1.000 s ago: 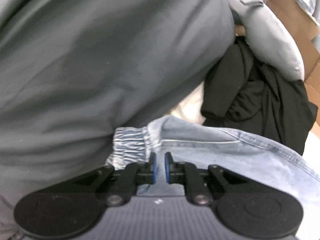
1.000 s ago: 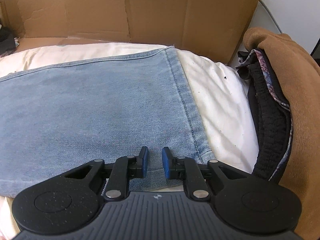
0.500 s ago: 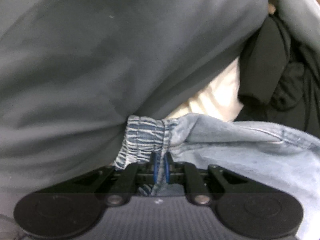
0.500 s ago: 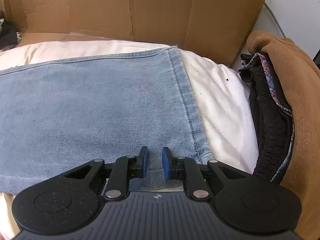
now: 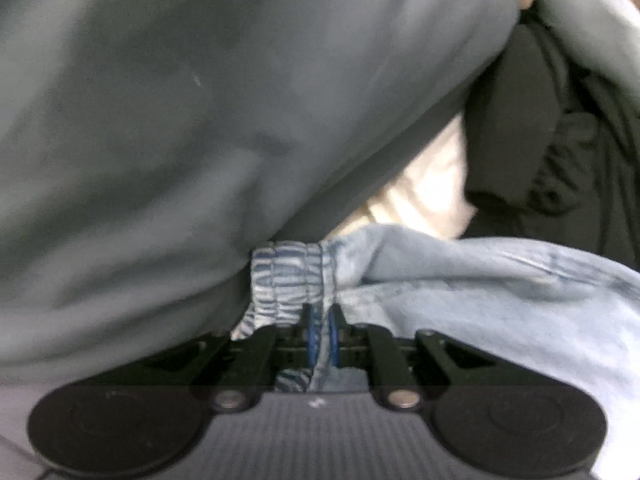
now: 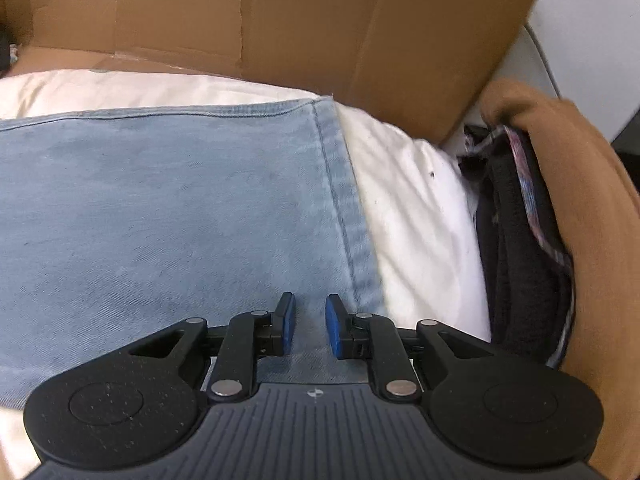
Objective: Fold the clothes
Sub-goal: 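Close the left tool on the elastic waistband of the jeans, then open the left tool and lift both tools back from the jeans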
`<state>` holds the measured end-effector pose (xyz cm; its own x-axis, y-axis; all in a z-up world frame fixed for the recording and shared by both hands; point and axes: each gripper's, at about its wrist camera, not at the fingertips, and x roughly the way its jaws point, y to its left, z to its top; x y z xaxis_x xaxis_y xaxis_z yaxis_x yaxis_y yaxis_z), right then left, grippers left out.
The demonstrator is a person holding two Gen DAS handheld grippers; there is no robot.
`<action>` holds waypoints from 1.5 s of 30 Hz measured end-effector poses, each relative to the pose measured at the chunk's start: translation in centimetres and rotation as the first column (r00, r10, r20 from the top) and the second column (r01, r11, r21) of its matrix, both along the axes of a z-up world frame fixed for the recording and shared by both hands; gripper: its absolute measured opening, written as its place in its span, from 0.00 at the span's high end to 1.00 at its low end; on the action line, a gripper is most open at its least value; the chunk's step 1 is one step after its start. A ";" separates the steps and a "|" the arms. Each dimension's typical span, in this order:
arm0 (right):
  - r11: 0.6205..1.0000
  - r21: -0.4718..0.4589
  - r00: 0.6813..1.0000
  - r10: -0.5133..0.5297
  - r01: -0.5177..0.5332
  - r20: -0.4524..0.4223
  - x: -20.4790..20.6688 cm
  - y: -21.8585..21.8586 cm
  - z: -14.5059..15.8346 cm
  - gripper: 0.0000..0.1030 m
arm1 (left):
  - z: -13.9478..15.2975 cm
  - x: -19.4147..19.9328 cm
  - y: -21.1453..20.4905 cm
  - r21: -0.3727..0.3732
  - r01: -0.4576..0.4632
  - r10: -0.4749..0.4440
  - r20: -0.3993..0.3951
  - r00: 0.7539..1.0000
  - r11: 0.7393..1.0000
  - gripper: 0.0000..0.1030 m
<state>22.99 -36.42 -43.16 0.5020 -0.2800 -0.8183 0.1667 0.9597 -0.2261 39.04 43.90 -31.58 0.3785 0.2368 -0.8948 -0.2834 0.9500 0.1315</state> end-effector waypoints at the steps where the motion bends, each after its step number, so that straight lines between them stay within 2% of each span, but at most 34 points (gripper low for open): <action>1: 1.000 0.018 1.000 -0.022 0.022 -0.001 0.3 -0.3 0.1 0.79 | 0.7 -0.5 -0.1 -0.001 0.003 -0.003 0.005 1.000 1.000 0.80; 2: 0.998 0.035 0.999 -0.046 0.046 -0.003 0.6 -0.6 0.2 0.79 | 1.5 -1.0 -0.2 -0.001 0.005 -0.005 0.011 1.000 1.000 0.76; 6: 0.995 0.053 0.996 -0.085 0.086 -0.016 0.7 -0.5 0.8 0.79 | 4.2 -3.2 -0.3 -0.027 -0.003 0.004 0.012 1.000 1.000 0.73; 8: 0.996 0.065 0.998 -0.058 0.059 -0.017 0.4 0.0 1.6 0.79 | 5.4 -3.9 -0.5 -0.037 -0.018 0.018 0.005 1.000 0.999 0.61; 10: 0.997 0.076 0.999 -0.031 0.032 -0.008 -0.1 0.5 2.8 0.79 | 6.4 -5.0 0.0 -0.054 -0.033 0.034 0.003 0.999 0.998 0.54; 17: 0.985 0.172 1.000 0.002 -0.003 0.007 -2.5 1.7 8.7 0.76 | 8.5 -8.4 0.5 -0.133 -0.070 0.072 0.015 0.997 0.989 0.48; 21: 0.975 0.221 0.999 -0.003 -0.006 0.039 -4.0 3.4 12.8 0.74 | 9.3 -9.9 0.0 -0.170 -0.116 0.118 0.003 0.993 0.979 0.45; 23: 0.972 0.233 0.998 0.021 -0.036 0.067 -4.6 4.3 15.0 0.63 | 9.7 -10.0 -0.6 -0.173 -0.113 0.115 0.003 0.993 0.978 0.45; 25: 0.972 0.225 0.994 0.055 -0.074 0.091 -5.1 5.1 17.3 0.59 | 10.4 -10.3 -1.4 -0.171 -0.101 0.104 0.006 0.995 0.980 0.42; 32: 0.964 0.220 0.984 0.125 -0.150 0.125 -5.8 5.7 25.9 0.59 | 14.6 -12.8 -3.5 -0.180 -0.049 0.055 0.027 0.998 0.982 0.38; 36: 0.955 0.209 0.972 0.179 -0.209 0.152 -6.6 6.3 31.6 0.57 | 16.6 -13.6 -4.1 -0.173 -0.046 0.048 0.008 0.999 0.984 0.32; 39: 0.949 0.201 0.963 0.209 -0.241 0.169 -7.5 6.9 36.0 0.56 | 18.5 -14.3 -4.2 -0.195 -0.042 0.046 0.012 0.999 0.980 0.32; 41: 0.945 0.206 0.960 0.222 -0.255 0.170 -8.1 7.3 38.5 0.56 | 20.0 -14.8 -4.2 -0.213 -0.045 0.053 0.031 0.998 0.976 0.25; 45: 0.947 0.198 0.961 0.221 -0.253 0.169 -10.0 8.3 43.2 0.55 | 22.7 -15.8 -3.7 -0.273 -0.047 0.060 0.039 0.997 0.961 0.22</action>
<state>13.02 -28.13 0.03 0.6478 0.0358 -0.7609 -0.0560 0.9984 -0.0006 23.24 40.18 -8.91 0.4143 0.0078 -0.9101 -0.3345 0.9313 -0.1442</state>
